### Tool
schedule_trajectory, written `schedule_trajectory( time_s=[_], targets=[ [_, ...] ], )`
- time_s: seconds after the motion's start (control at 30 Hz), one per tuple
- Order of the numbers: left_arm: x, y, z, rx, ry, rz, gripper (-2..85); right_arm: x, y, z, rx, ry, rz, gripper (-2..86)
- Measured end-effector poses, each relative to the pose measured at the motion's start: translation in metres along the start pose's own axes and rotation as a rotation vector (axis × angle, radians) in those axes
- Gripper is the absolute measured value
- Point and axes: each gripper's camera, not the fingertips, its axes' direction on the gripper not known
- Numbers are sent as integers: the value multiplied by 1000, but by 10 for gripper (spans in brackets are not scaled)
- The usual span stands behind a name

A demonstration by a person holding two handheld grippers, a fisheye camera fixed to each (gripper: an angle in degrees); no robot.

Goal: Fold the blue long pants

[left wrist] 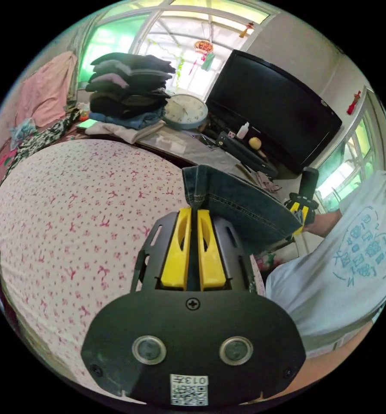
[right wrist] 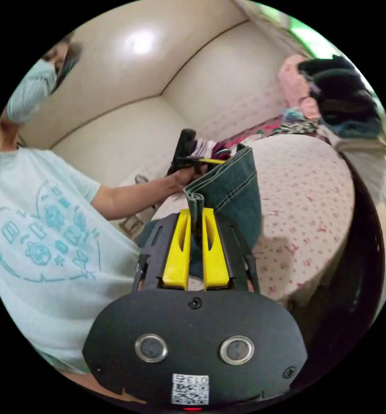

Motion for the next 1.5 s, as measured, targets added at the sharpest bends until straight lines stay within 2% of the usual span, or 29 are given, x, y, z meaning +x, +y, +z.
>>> schedule_trajectory(
  time_s=[0.13,0.3,0.37,0.57,0.7,0.77,0.83,0.9,1.03,1.17,1.4,1.5],
  targets=[
    [9,74,-52,-13,-148,-94,11,-75,-31,105,-228,-41,-189,26],
    [-4,153,-84,-17,-191,-291,14,-138,-37,232,-450,-40,-339,31],
    [-12,176,-88,-23,-177,-369,16,-162,-34,290,-564,8,-385,37],
    [-17,234,-114,-46,-200,-581,46,-222,-23,375,-751,188,-584,65],
    [0,278,-151,46,-136,-691,87,-250,-30,383,-789,108,-664,74],
    [9,293,-160,61,-85,-720,100,-258,-50,372,-750,-29,-627,70],
    [24,303,-166,74,-35,-722,129,-260,-70,361,-723,-73,-585,67],
    [34,305,-164,60,-2,-729,143,-255,-96,344,-628,-4,-533,62],
    [52,296,-165,66,-21,-721,149,-212,-163,314,-477,340,-441,62],
    [60,280,-168,20,-67,-731,138,-160,-214,316,-523,544,-419,70],
    [77,266,-180,-92,-256,-804,50,-115,-239,348,-643,547,-283,69],
    [84,266,-189,-64,-237,-810,25,-117,-238,352,-620,573,-254,66]
  ],
)
